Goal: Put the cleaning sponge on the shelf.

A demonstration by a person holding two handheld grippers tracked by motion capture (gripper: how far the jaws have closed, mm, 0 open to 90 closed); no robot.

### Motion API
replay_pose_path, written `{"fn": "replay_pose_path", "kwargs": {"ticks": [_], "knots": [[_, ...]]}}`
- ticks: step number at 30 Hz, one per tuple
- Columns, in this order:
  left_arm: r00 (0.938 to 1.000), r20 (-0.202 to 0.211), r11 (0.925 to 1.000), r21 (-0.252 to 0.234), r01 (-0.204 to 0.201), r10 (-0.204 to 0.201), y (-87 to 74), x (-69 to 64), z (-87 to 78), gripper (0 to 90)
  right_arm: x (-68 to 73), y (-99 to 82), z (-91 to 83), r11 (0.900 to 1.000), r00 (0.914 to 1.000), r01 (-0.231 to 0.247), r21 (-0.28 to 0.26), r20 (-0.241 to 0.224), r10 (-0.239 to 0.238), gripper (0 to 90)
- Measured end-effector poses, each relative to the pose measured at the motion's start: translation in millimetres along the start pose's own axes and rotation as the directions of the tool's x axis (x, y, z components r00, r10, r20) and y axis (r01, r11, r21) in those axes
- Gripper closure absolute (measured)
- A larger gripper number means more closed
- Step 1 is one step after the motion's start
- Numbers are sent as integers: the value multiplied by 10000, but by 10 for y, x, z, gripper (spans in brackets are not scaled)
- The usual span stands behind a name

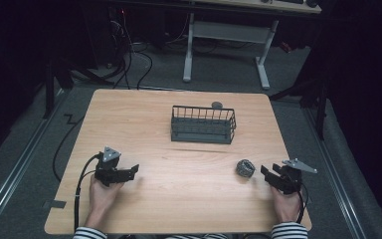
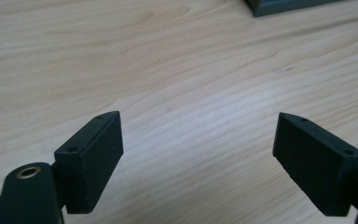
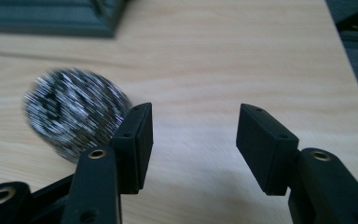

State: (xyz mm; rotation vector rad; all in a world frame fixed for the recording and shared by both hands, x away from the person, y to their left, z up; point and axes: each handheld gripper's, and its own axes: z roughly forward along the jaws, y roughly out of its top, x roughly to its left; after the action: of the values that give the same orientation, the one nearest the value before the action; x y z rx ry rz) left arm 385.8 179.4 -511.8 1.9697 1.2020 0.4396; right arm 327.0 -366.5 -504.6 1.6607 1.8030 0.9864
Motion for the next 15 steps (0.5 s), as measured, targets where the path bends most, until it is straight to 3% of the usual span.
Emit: {"fn": "replay_pose_path", "kwargs": {"ticks": [4,7,11,15], "knots": [[9992,396,10000,-32,51,-50,177,-50,53,185,53,126,12,9995,9992,300,-77,-249,-302,479],[9970,766,9999,-89,98,-91,352,-93,112,194,108,297,42,9991,9966,337,-260,-745,-356,492],[9956,936,9998,-144,116,-102,490,-130,157,204,163,433,68,9984,9931,431,-369,-1075,-468,513],[9932,1161,9994,-351,34,7,757,-212,226,224,270,669,149,9961,9865,786,-408,-1405,-836,540]]}}
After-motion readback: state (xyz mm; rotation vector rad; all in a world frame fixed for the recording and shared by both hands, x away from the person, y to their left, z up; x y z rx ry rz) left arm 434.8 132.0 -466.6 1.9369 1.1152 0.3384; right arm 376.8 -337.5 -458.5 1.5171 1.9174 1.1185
